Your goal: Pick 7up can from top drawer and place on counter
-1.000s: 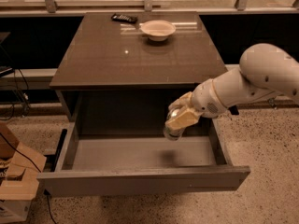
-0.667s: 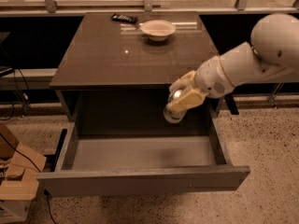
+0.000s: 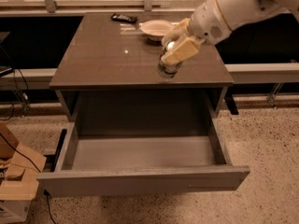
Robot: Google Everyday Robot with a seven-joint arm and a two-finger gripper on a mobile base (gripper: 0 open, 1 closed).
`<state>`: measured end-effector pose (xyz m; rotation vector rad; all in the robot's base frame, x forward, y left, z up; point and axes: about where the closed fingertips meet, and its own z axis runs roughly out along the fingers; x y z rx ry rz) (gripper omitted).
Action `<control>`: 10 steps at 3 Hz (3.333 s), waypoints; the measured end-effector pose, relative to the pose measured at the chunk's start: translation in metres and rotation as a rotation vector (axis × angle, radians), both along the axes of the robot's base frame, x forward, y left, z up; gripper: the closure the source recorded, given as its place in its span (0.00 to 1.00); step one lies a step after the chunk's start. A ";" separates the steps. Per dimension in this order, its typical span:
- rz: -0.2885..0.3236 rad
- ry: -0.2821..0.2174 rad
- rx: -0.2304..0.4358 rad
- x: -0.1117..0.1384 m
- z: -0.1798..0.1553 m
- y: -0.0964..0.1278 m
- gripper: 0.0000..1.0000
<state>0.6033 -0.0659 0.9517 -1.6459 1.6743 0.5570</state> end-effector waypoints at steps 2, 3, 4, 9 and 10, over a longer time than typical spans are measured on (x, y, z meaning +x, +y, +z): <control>0.018 0.012 -0.031 0.066 0.002 0.042 1.00; 0.008 0.064 -0.078 0.091 -0.023 0.056 0.98; 0.002 0.103 -0.110 0.103 -0.040 0.062 0.97; 0.000 0.117 -0.118 0.111 -0.047 0.070 0.00; 0.000 0.117 -0.118 0.111 -0.047 0.070 0.00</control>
Offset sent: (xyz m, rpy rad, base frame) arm 0.1082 0.0570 -0.0042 -0.0457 0.0447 0.0094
